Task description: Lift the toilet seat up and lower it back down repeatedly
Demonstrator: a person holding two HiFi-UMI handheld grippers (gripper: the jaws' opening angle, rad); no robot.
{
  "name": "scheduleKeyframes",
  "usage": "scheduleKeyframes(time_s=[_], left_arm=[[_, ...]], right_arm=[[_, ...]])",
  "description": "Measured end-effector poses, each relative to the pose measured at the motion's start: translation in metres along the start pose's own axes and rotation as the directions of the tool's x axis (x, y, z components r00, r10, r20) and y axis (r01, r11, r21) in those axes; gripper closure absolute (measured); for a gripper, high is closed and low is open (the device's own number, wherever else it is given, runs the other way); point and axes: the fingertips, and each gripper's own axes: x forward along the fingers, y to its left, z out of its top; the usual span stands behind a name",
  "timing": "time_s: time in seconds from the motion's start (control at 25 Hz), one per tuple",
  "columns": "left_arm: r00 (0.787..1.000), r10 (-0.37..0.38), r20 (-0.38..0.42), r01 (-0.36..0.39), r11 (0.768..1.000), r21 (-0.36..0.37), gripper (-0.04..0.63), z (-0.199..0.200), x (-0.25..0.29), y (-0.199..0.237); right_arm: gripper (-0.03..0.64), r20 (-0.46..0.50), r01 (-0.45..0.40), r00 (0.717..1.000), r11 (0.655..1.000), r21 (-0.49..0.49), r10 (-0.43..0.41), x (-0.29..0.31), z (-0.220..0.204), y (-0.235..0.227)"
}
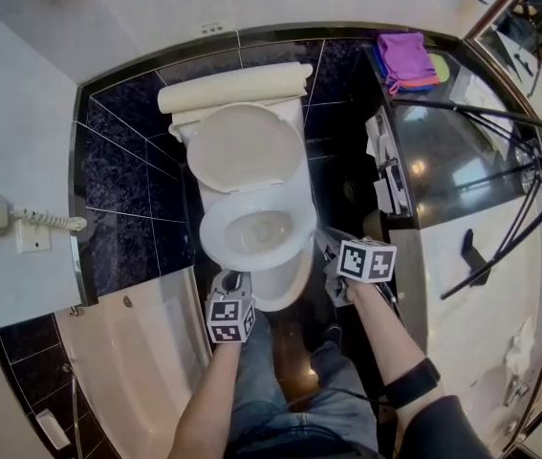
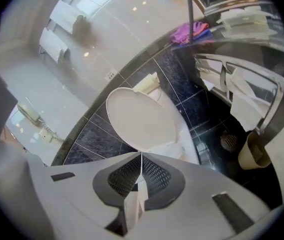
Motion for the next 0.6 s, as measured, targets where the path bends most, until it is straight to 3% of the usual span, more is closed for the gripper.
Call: scheduleKeyframes(time_s=[0.28,0.6], left_arm=[[1.0,-0.004,0.017,0.004,1.0,0.011,0.598,0.051,0.021,0.013],[0.998,-0.02,0.057,0.015,0.996,0.089,0.598,0.114,0.05,0.037]], right_arm=[[0.6,0.096,0.018,0.995,0.967,-0.255,0.007,-0.025,0.043,0.049],[0.6,0.147,-0.003,0.988,0.969,-0.247,0.04,-0.033,0.059,0.068]])
